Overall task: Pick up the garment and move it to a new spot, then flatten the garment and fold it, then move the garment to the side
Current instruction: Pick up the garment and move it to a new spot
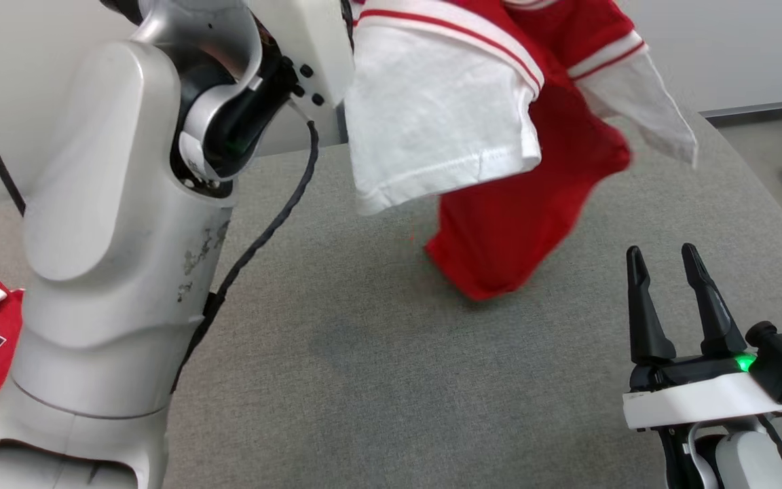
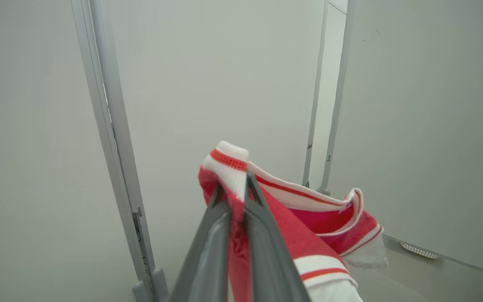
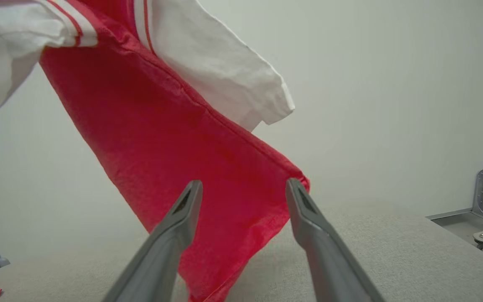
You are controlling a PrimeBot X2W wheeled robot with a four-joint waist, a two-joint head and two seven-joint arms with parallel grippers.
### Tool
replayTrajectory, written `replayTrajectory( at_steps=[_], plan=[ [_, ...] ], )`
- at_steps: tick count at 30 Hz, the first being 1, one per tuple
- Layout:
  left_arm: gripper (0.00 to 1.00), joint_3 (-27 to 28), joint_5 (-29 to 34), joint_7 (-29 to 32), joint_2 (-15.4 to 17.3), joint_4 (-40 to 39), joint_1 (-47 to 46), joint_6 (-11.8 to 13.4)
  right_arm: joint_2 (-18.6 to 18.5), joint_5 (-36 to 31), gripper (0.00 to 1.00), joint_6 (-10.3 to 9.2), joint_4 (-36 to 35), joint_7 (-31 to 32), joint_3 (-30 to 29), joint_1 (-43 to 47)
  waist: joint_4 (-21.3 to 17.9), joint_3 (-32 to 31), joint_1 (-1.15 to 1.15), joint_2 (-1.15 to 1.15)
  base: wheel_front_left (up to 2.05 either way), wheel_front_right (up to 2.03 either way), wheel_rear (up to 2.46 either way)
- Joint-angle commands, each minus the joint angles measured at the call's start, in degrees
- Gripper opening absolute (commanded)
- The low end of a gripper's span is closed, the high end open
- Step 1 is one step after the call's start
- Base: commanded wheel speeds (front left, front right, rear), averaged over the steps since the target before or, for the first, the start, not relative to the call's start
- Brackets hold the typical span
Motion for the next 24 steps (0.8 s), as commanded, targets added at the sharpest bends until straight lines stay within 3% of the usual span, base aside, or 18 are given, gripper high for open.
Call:
replayTrajectory(
  at_steps=[1, 6, 12, 19, 20, 21, 22, 24],
  plan=[
    [0.0, -0.21, -1.08, -0.76, 0.08, 0.12, 1.75, 0.75, -0.24, -0.11, 1.0, 0.13, -0.52, -0.29, -0.55, -0.06, -0.35, 1.0, 0.0, 0.0, 0.0, 0.0, 0.0],
    [0.0, 1.39, -3.64, -4.19, 0.83, 2.51, 12.79, 2.66, -0.21, -0.32, 1.0, 0.13, -0.86, -0.29, -1.13, 0.6, 0.35, 2.99, 0.0, 0.0, 0.0, 0.0, 0.0],
    [0.0, 5.02, -2.17, -11.77, 5.08, 9.63, 24.03, 4.6, -0.32, -0.44, 1.0, 0.13, -0.42, -0.29, -0.26, 0.06, 1.68, 4.85, 0.0, 0.0, 0.0, 0.0, 0.0],
    [0.0, 7.24, -2.02, -17.82, 7.63, 19.1, 28.34, 4.05, -0.95, -0.72, 1.0, 0.13, 0.01, -0.29, 0.62, -0.81, 3.01, 5.77, 0.0, 0.0, 0.0, 0.0, 0.0],
    [0.1, 7.33, -2.19, -18.56, 7.58, 20.27, 28.69, 3.73, -1.04, -0.73, 1.0, 0.12, 0.14, -0.29, 0.61, -0.82, 3.22, 5.78, 0.0, 0.0, 0.0, 0.0, 0.0],
    [0.79, 7.29, -2.25, -19.51, 7.49, 21.11, 29.02, 3.21, -1.18, -0.74, 1.0, 0.13, 0.26, -0.29, 0.68, -0.78, 3.47, 5.73, 0.0, 0.0, 0.0, 0.0, 0.0],
    [1.0, 7.32, -2.46, -20.66, 7.27, 21.65, 29.29, 2.61, -1.26, -0.74, 1.0, 0.12, 0.38, -0.29, 0.77, -0.67, 3.71, 5.6, 0.0, 0.0, 0.0, 0.0, 0.0],
    [1.0, 6.89, -2.04, -22.88, 7.02, 22.38, 29.78, 1.45, -1.51, -0.74, 1.0, 0.12, 0.67, -0.29, 0.92, -0.22, 4.21, 5.17, 0.0, 0.0, 0.0, 0.0, 0.0]
  ],
)
